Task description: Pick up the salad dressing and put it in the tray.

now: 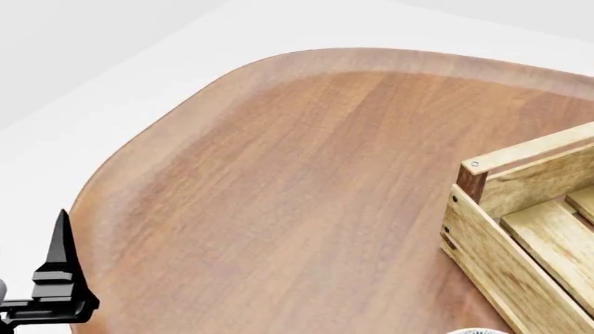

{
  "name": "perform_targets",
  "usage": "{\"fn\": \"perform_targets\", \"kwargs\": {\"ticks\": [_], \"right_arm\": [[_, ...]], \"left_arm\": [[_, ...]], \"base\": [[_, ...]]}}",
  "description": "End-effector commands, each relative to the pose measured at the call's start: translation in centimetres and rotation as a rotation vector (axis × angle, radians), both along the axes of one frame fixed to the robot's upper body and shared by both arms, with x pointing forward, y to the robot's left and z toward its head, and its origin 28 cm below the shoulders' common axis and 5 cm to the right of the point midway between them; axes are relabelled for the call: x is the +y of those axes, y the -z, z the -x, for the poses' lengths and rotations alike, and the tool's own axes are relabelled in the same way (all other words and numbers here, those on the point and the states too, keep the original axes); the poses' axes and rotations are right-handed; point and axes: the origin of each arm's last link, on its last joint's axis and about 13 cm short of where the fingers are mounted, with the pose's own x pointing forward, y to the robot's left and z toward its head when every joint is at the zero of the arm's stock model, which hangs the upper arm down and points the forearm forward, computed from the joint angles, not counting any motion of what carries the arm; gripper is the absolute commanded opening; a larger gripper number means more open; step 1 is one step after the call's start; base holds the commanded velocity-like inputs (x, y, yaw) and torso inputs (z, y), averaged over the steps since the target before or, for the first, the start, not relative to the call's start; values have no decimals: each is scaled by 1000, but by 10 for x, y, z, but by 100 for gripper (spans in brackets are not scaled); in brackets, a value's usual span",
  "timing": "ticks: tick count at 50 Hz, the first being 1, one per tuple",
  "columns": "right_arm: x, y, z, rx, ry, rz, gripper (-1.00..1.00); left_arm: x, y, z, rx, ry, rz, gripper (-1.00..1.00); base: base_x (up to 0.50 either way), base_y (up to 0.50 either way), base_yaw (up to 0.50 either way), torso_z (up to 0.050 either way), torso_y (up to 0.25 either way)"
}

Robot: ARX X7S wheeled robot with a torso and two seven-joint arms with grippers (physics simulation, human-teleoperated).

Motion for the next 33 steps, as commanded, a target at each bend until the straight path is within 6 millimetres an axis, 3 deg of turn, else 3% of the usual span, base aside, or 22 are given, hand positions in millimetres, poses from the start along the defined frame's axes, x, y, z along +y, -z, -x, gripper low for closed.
{"fn": "perform_targets", "kwargs": {"ticks": [1, 18, 33], "right_arm": [[24, -33, 27, -137, -63, 111, 100], [56, -62, 68, -458, -98, 283, 100], [71, -58, 85, -703, -82, 390, 100]], "left_arm": [[2, -3, 0, -19, -12, 17, 100], [11, -14, 3, -194, -106, 115, 100], [17, -26, 16, -465, -150, 183, 100]], "base": [[0, 0, 0, 0, 0], [0, 0, 0, 0, 0], [0, 0, 0, 0, 0]]}}
